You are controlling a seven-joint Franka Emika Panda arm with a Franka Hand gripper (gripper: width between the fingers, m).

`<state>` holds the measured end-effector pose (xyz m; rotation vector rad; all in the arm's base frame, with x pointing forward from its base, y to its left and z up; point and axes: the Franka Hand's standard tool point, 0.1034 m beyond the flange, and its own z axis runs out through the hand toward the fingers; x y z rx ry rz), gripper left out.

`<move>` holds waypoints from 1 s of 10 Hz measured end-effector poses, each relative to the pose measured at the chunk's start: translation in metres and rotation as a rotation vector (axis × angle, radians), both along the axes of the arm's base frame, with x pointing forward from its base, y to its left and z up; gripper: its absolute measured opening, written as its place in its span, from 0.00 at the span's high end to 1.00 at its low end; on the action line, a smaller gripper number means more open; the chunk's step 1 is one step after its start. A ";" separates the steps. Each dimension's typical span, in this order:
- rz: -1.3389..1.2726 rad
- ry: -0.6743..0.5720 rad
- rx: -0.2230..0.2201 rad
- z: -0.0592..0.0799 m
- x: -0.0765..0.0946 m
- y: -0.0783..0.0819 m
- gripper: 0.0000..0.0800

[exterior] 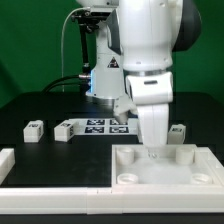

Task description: Assemble one leg

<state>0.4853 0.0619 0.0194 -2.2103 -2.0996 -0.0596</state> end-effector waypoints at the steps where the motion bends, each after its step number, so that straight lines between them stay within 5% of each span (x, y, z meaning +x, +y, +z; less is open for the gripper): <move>1: -0.033 -0.017 -0.011 0.012 -0.010 -0.003 0.19; 3: -0.098 -0.036 -0.027 0.035 -0.020 -0.002 0.19; 6: -0.146 -0.026 -0.026 0.032 -0.022 -0.003 0.19; 10: -0.614 0.019 -0.016 0.032 -0.024 -0.004 0.19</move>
Offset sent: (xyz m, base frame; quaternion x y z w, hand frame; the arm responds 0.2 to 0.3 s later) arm 0.0000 0.0000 0.0000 0.0000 0.0000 0.0899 0.9960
